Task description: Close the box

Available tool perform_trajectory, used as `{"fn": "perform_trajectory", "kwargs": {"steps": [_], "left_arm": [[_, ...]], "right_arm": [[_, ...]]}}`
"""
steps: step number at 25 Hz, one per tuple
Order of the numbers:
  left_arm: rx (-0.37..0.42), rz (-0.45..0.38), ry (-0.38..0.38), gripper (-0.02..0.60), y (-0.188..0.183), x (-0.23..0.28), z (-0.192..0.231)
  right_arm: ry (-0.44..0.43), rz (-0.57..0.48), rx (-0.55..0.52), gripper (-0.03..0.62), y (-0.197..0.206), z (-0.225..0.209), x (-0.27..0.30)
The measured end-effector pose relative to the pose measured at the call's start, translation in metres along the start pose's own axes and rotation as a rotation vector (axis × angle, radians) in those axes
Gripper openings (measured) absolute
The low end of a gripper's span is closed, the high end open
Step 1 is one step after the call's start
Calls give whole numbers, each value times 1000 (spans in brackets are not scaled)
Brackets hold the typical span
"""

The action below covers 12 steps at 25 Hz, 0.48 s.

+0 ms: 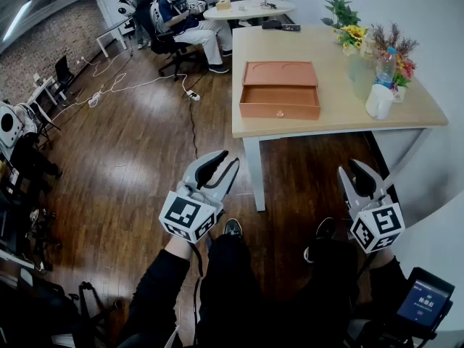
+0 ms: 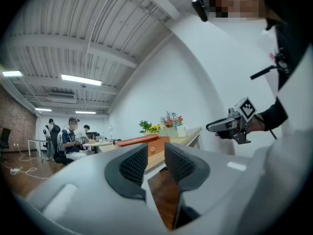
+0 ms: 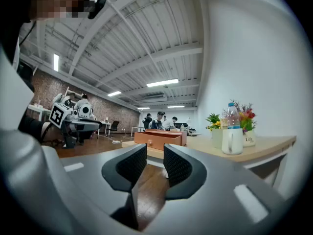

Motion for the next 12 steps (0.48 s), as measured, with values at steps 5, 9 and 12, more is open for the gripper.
{"fn": "perform_trajectory", "kwargs": {"steps": [5,9,12], "left_arm": [[-51,115,-9,89,24,70,68],[-38,232,24,105,41,119,99],[43,319,63,244,44,147,111]], "right_arm": [[-38,71,-18,107,-1,-52,83],[-80,183,-68,162,8,-73,142],[-130,285,-183,183,17,-74,174]]}}
Point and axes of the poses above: the fingertips, and each gripper's own axes: x forward along the fingers, z to its left, y out of its underside, the point moved 5 cm from there along -x, backward along the fingers
